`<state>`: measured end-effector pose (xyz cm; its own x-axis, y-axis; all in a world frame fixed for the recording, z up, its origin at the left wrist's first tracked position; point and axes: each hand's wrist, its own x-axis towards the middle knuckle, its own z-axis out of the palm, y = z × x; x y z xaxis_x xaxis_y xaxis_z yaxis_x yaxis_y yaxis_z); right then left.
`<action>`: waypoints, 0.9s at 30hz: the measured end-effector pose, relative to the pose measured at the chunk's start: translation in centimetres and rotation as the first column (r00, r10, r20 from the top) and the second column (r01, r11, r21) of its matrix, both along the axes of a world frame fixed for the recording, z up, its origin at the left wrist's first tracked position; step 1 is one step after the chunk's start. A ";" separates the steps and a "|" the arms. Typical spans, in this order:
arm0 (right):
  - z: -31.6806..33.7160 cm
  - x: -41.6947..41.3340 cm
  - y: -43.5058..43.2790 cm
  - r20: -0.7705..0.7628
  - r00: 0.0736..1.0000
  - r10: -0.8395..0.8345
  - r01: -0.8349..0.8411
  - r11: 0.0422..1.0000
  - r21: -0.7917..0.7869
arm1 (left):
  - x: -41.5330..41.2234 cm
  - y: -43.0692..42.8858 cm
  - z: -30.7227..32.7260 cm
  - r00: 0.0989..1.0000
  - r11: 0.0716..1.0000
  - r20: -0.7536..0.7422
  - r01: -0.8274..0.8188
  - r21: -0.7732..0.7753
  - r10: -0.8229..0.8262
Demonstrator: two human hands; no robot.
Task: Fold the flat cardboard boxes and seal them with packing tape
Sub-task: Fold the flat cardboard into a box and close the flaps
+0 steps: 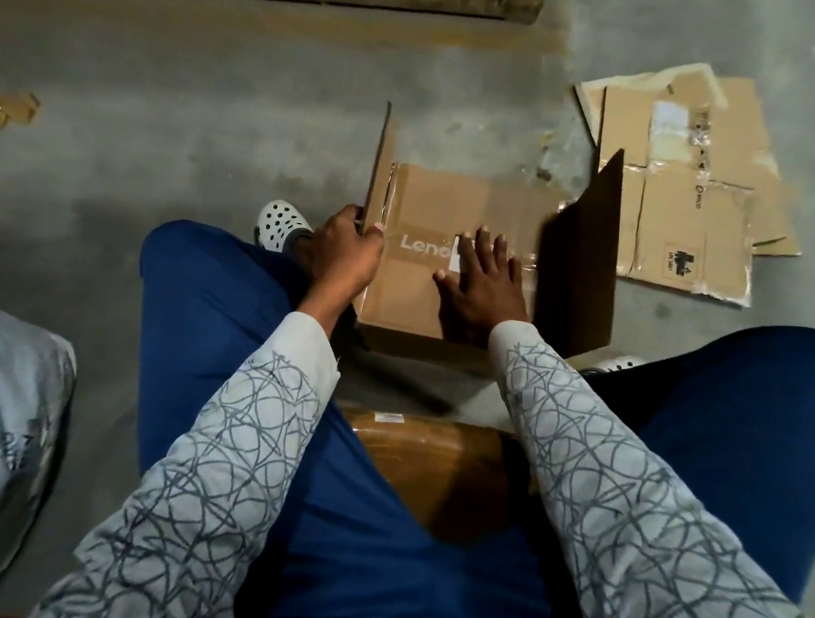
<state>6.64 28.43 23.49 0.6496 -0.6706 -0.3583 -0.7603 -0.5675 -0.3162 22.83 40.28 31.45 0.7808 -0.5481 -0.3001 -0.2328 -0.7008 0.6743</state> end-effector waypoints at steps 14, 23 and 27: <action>1.8 -2.7 7.2 -0.079 0.997 -0.002 0.009 0.996 0.084 | -6.5 -0.4 -5.4 0.754 0.640 -0.037 0.582 0.501 -0.656; 6.8 -5.0 5.7 0.547 0.828 -0.125 0.237 0.961 -0.139 | -6.8 0.0 -3.3 0.839 0.786 0.013 0.504 0.359 -0.544; 5.0 -5.1 3.7 0.357 0.922 -0.152 0.190 0.979 -0.075 | -6.1 0.0 0.1 0.971 0.981 0.143 0.192 0.001 -0.190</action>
